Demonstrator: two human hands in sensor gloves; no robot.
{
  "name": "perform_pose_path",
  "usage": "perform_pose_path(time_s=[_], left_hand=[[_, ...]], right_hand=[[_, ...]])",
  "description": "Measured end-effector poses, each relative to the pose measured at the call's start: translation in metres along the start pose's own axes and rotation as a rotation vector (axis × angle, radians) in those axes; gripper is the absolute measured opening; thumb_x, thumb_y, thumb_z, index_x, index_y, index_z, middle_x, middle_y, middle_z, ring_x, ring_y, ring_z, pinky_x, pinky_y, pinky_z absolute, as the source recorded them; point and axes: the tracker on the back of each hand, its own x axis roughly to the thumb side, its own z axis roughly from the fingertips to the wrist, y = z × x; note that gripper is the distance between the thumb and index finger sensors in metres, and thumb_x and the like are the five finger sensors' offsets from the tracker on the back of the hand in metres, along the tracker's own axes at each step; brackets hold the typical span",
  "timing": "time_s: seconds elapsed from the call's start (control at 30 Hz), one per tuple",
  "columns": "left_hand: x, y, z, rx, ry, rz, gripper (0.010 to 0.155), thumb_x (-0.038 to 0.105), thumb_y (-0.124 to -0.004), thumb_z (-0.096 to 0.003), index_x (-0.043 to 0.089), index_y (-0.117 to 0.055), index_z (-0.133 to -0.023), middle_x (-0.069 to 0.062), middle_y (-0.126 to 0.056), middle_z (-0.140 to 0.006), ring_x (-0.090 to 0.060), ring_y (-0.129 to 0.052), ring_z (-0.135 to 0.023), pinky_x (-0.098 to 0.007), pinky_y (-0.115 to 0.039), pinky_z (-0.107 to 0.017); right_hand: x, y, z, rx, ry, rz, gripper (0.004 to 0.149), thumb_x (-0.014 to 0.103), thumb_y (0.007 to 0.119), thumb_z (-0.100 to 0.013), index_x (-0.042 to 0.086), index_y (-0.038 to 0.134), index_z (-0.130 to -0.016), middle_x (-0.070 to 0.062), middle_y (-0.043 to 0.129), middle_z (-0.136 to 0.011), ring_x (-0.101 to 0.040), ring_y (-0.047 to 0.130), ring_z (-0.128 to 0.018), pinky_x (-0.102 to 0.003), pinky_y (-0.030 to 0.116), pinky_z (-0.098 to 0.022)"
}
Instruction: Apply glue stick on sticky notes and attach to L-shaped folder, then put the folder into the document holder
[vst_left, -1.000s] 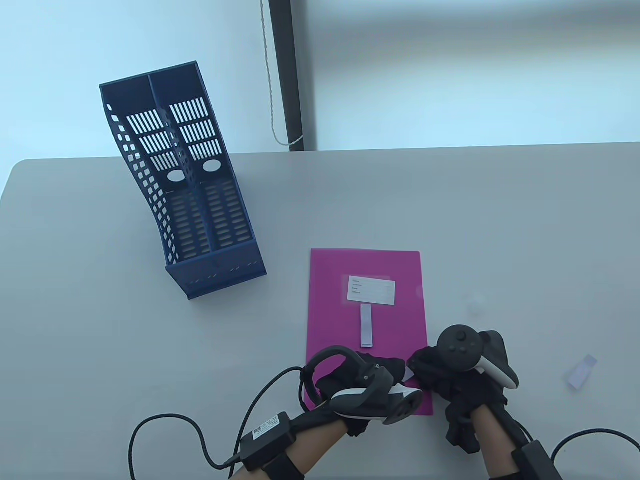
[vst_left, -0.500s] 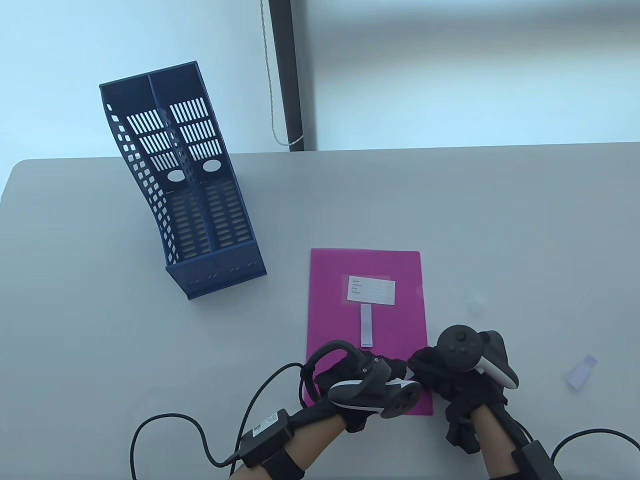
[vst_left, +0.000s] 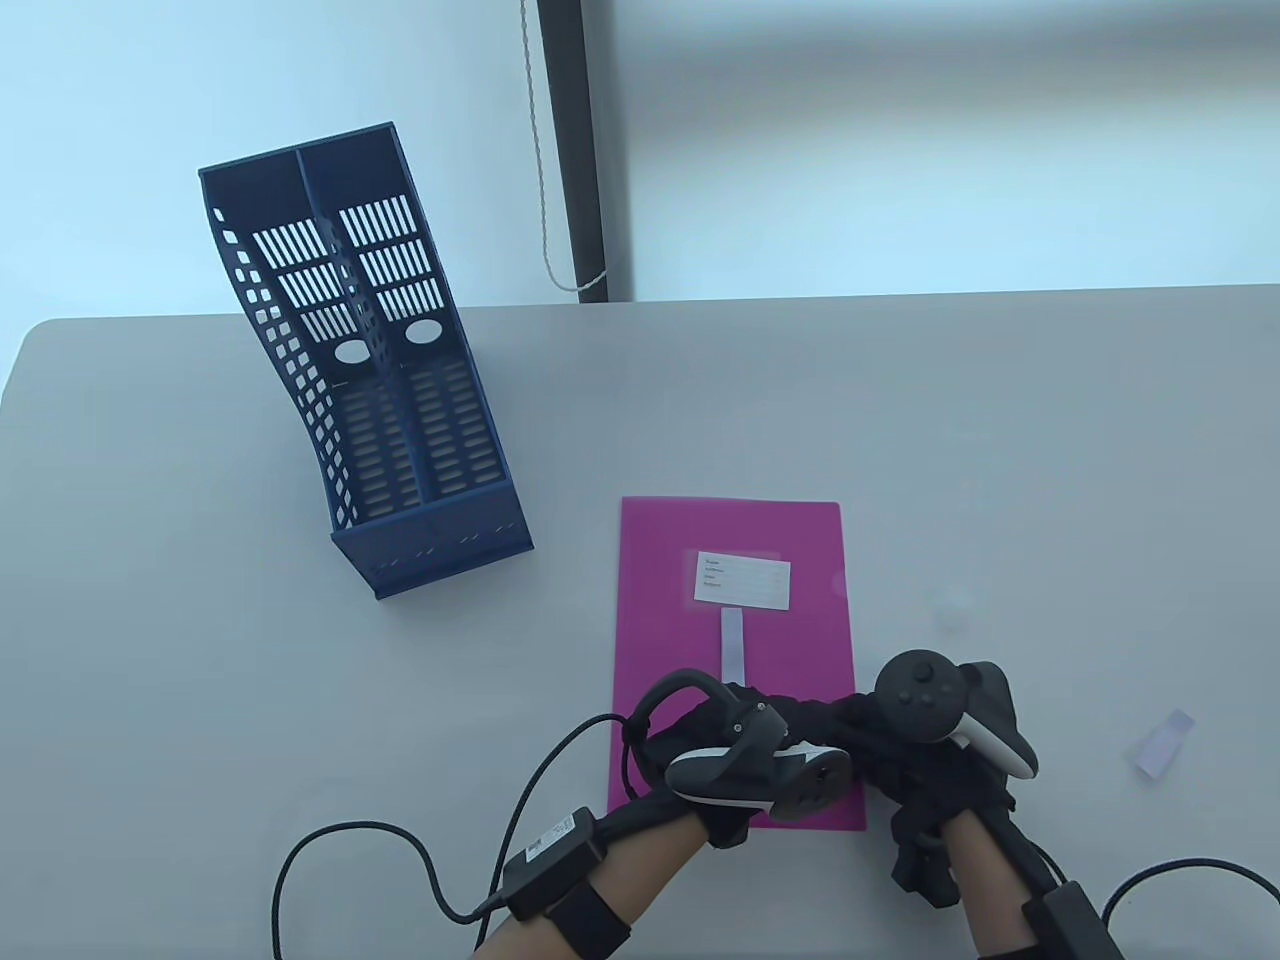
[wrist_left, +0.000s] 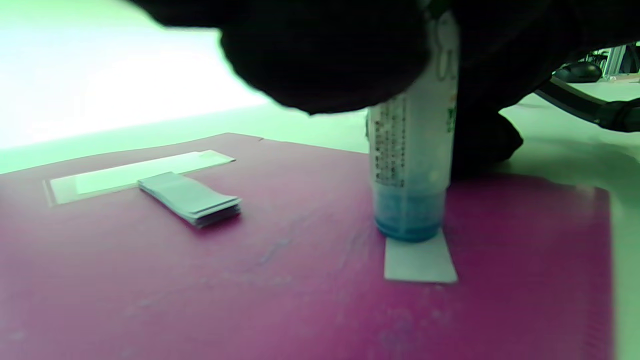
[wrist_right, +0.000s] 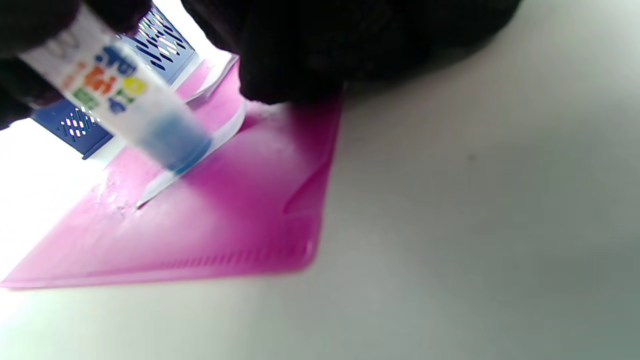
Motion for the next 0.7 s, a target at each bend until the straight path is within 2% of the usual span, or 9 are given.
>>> perform_pose_path(time_s=[0.07,0.2,0.3,0.37,0.53,0.57,0.7], left_hand=[[0.002,0.000,0.000,0.009,-0.002,-0.006,0.052,0.050,-0.068,-0.0540,0.009,-0.079,-0.084,-0.007,-0.097,-0.046,-0.010,-0.097,-0.020,-0.031,-0.083,-0.020],[0.006,-0.004,-0.008,0.124,0.019,0.005,0.052,0.050,-0.068,-0.0537,0.009,-0.078,-0.085,-0.008,-0.097,-0.047,-0.010,-0.097,-0.021,-0.031,-0.083,-0.021],[0.005,-0.004,-0.011,0.130,0.038,0.009,0.052,0.050,-0.067,-0.0537,0.009,-0.078,-0.085,-0.008,-0.097,-0.048,-0.011,-0.098,-0.022,-0.031,-0.083,-0.021],[0.003,-0.003,-0.010,0.109,0.042,-0.002,0.052,0.050,-0.067,-0.0538,0.009,-0.078,-0.085,-0.007,-0.097,-0.048,-0.010,-0.098,-0.022,-0.031,-0.084,-0.021],[-0.003,0.002,-0.004,-0.057,0.026,0.009,0.052,0.050,-0.068,-0.0541,0.009,-0.080,-0.084,-0.007,-0.098,-0.046,-0.010,-0.097,-0.020,-0.031,-0.083,-0.020],[-0.002,0.002,-0.003,-0.062,0.022,0.020,0.052,0.050,-0.068,-0.0543,0.009,-0.080,-0.084,-0.008,-0.097,-0.047,-0.010,-0.097,-0.021,-0.031,-0.083,-0.021],[0.007,-0.002,-0.009,0.090,0.015,-0.005,0.052,0.050,-0.068,-0.0541,0.010,-0.078,-0.086,-0.008,-0.097,-0.049,-0.011,-0.097,-0.023,-0.031,-0.083,-0.022]], right_hand=[[0.000,0.000,0.000,0.001,0.001,0.002,0.032,0.032,0.067,-0.065,0.012,0.087,-0.080,-0.006,0.095,-0.050,-0.018,0.089,-0.041,-0.036,0.078,-0.035],[0.000,0.001,0.000,-0.002,0.001,0.002,0.032,0.031,0.067,-0.065,0.012,0.087,-0.080,-0.006,0.095,-0.051,-0.018,0.089,-0.041,-0.036,0.078,-0.035],[0.001,0.001,0.000,-0.005,0.003,0.004,0.032,0.032,0.067,-0.065,0.012,0.087,-0.080,-0.005,0.095,-0.051,-0.018,0.089,-0.041,-0.036,0.078,-0.035],[0.001,0.001,0.000,-0.006,0.003,0.005,0.032,0.032,0.067,-0.065,0.012,0.087,-0.080,-0.006,0.095,-0.051,-0.018,0.089,-0.041,-0.036,0.078,-0.035],[0.001,0.001,0.000,-0.005,0.003,0.008,0.032,0.032,0.067,-0.065,0.012,0.087,-0.080,-0.005,0.095,-0.050,-0.018,0.089,-0.041,-0.036,0.078,-0.035],[0.001,0.001,0.000,-0.004,0.003,0.007,0.032,0.032,0.067,-0.065,0.012,0.087,-0.080,-0.006,0.095,-0.050,-0.018,0.089,-0.041,-0.036,0.078,-0.035],[0.001,0.001,0.000,-0.005,0.004,0.006,0.032,0.032,0.067,-0.065,0.012,0.087,-0.080,-0.006,0.095,-0.051,-0.018,0.089,-0.041,-0.036,0.078,-0.035]])
